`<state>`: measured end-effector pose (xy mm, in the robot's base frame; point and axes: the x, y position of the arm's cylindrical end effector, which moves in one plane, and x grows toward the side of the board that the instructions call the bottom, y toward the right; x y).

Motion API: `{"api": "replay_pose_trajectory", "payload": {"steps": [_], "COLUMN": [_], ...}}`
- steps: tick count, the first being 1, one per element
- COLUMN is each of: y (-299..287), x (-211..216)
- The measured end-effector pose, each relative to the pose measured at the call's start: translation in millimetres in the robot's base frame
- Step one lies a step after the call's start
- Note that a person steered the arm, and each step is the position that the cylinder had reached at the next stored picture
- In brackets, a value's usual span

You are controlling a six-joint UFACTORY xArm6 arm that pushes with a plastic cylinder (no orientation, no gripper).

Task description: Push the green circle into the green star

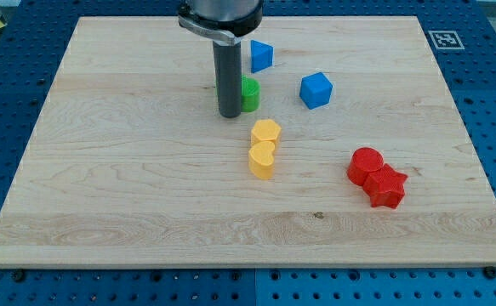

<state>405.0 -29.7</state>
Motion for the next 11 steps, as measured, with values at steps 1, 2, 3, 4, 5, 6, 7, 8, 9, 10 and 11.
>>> {"api": "replay_pose_trajectory", "payload": {"steps": [1,2,3,4,5,6,7,8,9,10,11], "y": [0.8,25.2,52.9,69.8,76.2,76.2,76.2,61.0,51.3,59.5,61.3], "x": [-7.7,-6.6,8.8,12.3,-9.9,-24.4,-27.8,-40.6,-41.8,-50.9,-87.1]}}
